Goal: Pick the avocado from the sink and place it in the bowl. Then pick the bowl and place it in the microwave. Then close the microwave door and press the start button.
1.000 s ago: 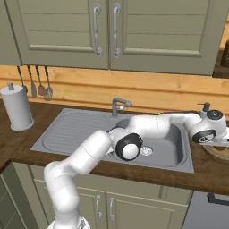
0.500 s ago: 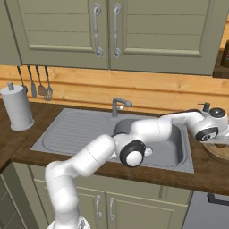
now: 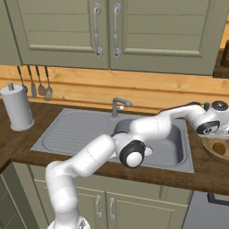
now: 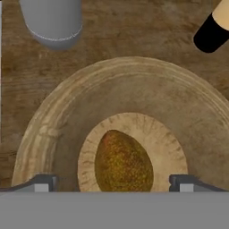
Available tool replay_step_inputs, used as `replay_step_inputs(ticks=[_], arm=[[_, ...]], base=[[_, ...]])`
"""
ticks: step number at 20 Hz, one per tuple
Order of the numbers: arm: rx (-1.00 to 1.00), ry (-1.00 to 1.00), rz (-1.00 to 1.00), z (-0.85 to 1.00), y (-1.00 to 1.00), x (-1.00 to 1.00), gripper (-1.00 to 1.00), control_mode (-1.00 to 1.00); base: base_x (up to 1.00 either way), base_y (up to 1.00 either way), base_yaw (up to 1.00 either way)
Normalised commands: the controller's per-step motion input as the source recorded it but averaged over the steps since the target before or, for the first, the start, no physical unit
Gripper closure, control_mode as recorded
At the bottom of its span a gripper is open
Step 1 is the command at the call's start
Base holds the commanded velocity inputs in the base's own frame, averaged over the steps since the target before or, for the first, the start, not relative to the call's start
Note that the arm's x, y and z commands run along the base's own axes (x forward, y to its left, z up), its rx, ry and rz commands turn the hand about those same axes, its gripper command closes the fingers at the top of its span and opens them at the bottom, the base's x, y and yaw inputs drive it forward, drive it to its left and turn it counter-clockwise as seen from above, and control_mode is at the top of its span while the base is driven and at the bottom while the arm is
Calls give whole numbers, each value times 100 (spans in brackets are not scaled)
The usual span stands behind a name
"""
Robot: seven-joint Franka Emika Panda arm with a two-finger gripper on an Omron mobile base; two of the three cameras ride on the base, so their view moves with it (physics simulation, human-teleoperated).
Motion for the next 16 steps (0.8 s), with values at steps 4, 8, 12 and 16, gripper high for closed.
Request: replay_step_inputs(ticks=[4, 8, 12, 16], arm=[[-1, -2, 0, 8, 65, -14, -100, -100], [-3, 1, 0, 0, 65, 0, -100, -100], [-3, 2, 0, -14, 38, 7, -100, -100], [-1, 0, 1, -35, 7, 24, -100, -100]], base=[[0, 0, 0], [0, 0, 0], [0, 0, 0], [0, 0, 0]])
